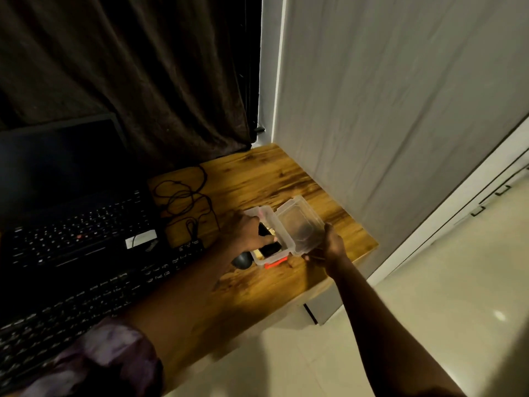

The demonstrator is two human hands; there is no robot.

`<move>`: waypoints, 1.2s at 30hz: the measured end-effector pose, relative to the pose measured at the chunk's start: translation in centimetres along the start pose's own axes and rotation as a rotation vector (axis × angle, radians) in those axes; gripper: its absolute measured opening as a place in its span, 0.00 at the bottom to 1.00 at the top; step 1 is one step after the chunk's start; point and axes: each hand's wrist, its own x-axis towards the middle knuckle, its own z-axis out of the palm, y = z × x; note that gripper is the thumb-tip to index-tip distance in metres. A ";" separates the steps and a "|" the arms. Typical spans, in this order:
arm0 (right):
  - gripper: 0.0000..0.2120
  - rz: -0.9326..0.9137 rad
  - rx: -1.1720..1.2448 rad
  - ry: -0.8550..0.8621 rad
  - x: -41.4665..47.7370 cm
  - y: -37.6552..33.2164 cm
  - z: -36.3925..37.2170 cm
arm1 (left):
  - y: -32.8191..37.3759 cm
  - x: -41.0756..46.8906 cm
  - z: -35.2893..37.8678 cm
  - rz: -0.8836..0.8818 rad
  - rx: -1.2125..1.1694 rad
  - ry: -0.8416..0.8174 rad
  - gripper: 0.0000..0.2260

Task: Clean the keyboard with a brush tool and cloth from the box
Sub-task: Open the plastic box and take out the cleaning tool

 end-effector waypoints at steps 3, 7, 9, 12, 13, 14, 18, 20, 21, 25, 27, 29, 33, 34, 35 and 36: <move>0.29 -0.107 -0.252 0.181 1.1 0.9 -0.3 | 0.2 0.5 0.1 -0.040 -0.013 -0.041 0.34; 0.32 -0.183 -0.531 0.327 1.1 0.9 -0.4 | 0.7 0.6 -0.2 -0.067 -0.057 -0.045 0.35; 0.36 -0.198 -0.705 0.344 1.2 1.0 -0.5 | 0.7 0.5 0.0 -0.084 -0.089 -0.032 0.37; 0.29 -0.260 -0.895 0.393 1.3 1.3 -0.9 | 0.8 0.3 0.2 -0.101 -0.155 -0.038 0.37; 0.27 -0.302 -0.904 0.427 0.8 1.1 -1.0 | 0.9 0.2 0.2 -0.107 -0.175 -0.039 0.38; 0.25 -0.359 -0.894 0.460 0.6 1.1 -1.0 | 0.9 0.1 0.1 -0.112 -0.190 -0.039 0.39; 0.19 -0.526 -0.793 0.480 -0.9 1.1 -0.4 | 1.1 -0.2 0.0 -0.132 -0.255 -0.026 0.40; 0.17 -0.582 -0.750 0.457 -1.4 1.1 0.2 | 1.2 -0.3 0.0 -0.119 -0.285 -0.030 0.38; 0.17 -0.607 -0.731 0.443 -1.6 1.1 0.5 | 1.2 -0.3 0.0 -0.114 -0.312 -0.027 0.37; 0.15 -0.642 -0.678 0.385 -2.3 1.1 1.5 | 1.3 -0.7 -0.4 -0.123 -0.484 0.033 0.35; 0.15 -0.687 -0.656 0.355 -2.5 1.1 1.9 | 1.3 -1.2 -1.4 -0.129 -0.542 0.088 0.31; 0.16 -0.767 -0.603 0.290 -2.9 0.7 2.5 | 1.0 -1.6 -2.6 -0.104 -0.617 0.144 0.24; 0.07 -0.826 -0.481 0.009 -4.5 -0.4 4.7 | 0.2 -3.3 -5.0 -0.057 -0.857 0.126 0.17; 0.07 -0.783 -0.443 -0.089 -5.0 -0.6 5.5 | -0.2 -3.8 -5.3 -0.054 -0.933 0.108 0.19; 0.08 -0.735 -0.393 -0.190 -5.5 -0.7 6.1 | -0.5 -4.4 -5.6 -0.043 -0.993 0.093 0.20; 0.10 -0.686 -0.341 -0.278 -6.0 -0.8 6.9 | -0.9 -4.9 -5.7 -0.046 -1.027 0.091 0.20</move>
